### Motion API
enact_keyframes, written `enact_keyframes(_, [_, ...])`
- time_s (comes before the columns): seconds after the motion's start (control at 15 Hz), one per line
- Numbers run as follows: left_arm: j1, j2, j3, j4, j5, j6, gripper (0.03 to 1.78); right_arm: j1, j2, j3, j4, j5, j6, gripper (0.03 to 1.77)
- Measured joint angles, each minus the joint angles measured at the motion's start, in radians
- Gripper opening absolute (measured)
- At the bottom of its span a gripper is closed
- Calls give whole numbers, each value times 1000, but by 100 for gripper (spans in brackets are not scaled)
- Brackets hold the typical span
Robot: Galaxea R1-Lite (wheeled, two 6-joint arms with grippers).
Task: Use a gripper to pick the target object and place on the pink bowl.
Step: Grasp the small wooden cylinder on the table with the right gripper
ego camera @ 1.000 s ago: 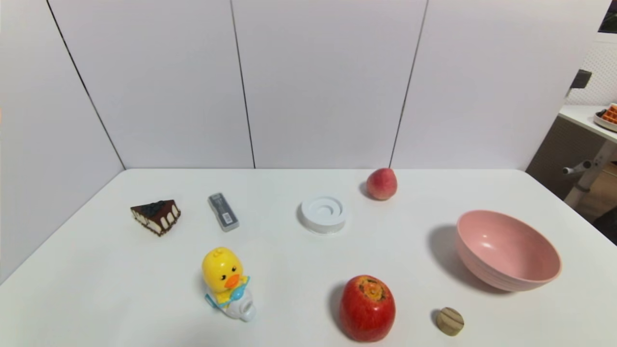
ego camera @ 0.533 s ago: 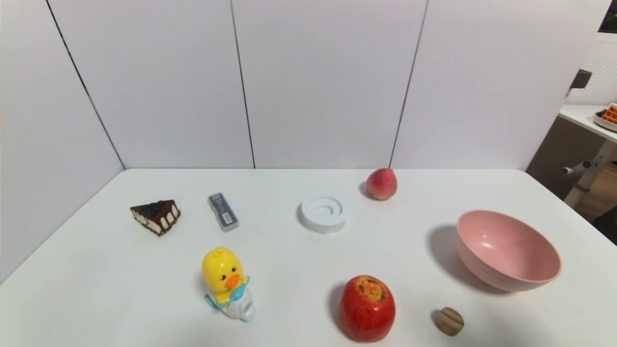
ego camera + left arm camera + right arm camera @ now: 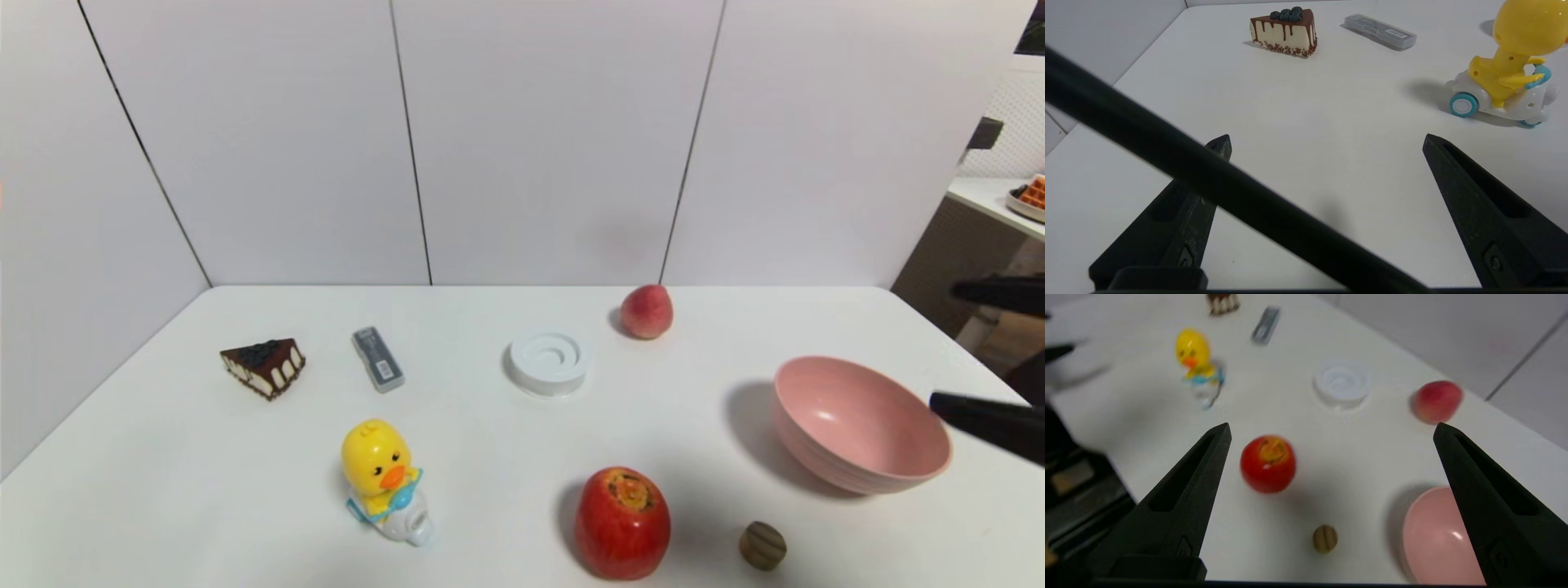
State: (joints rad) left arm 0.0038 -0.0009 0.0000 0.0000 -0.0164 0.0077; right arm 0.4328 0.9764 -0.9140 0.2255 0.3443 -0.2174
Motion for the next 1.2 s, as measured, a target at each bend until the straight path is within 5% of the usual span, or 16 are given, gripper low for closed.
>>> enact_keyframes(0.13, [0, 0, 0, 0, -1, 0, 169, 3, 34, 3, 124, 49, -99, 171])
enact_keyframes(0.33, [0, 0, 0, 0, 0, 0, 169, 5, 73, 43, 329, 59, -213, 171])
enact_keyframes(0.8, [0, 0, 0, 0, 0, 0, 169, 45, 181, 169, 345, 48, -260, 171])
enact_keyframes(1.2, [0, 0, 0, 0, 0, 0, 169, 48, 329, 149, 278, -124, -251, 171])
